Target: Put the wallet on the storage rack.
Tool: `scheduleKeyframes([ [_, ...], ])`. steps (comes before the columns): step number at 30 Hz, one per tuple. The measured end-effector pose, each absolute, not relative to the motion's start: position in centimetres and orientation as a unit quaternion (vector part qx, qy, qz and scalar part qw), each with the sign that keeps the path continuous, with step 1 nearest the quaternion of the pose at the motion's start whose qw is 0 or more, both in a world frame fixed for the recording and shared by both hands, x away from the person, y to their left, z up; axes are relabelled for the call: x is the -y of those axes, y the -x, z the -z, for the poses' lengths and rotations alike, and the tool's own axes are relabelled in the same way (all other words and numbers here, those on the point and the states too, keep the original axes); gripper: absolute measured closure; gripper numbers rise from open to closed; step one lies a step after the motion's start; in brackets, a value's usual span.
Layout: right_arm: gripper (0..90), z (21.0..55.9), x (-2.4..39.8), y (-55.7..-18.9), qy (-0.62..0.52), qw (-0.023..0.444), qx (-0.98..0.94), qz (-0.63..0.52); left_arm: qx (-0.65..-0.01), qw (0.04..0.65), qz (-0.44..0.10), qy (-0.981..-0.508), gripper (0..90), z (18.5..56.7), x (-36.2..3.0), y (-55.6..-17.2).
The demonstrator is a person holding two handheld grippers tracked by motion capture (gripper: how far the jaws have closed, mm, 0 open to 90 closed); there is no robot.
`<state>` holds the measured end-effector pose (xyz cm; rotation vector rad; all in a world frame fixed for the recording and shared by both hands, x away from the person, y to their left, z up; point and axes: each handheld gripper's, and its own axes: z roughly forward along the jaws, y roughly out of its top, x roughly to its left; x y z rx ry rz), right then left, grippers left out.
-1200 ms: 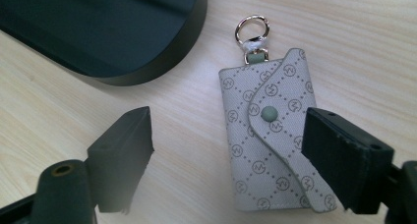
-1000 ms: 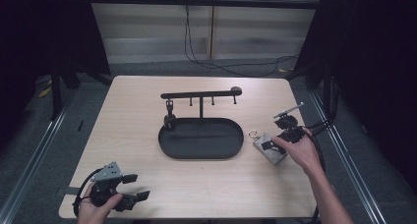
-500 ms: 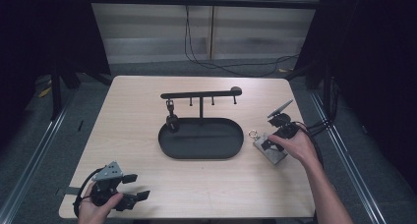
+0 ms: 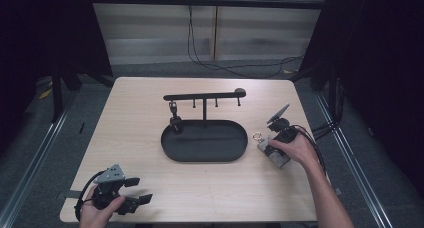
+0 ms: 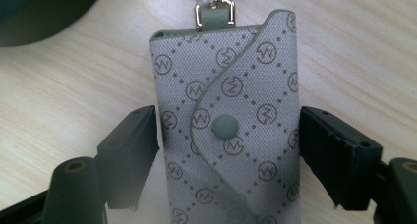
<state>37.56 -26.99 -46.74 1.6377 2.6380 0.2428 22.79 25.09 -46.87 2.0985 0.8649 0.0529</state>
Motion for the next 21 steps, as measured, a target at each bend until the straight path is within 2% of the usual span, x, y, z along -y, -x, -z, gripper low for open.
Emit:
scheduleKeyframes([
  [8, 25.2, 47.42, 26.69, -37.94, -0.525, 0.000, -0.849, -0.060, -0.345, 0.420, -0.024, -0.839, 21.6, 46.93, -24.99, -22.86],
  [21, 31.0, 47.19, 26.37, -38.28, -0.536, -0.002, -0.843, -0.042, -0.341, 0.419, -0.021, -0.841, 21.6, 46.90, -24.95, -22.90],
])
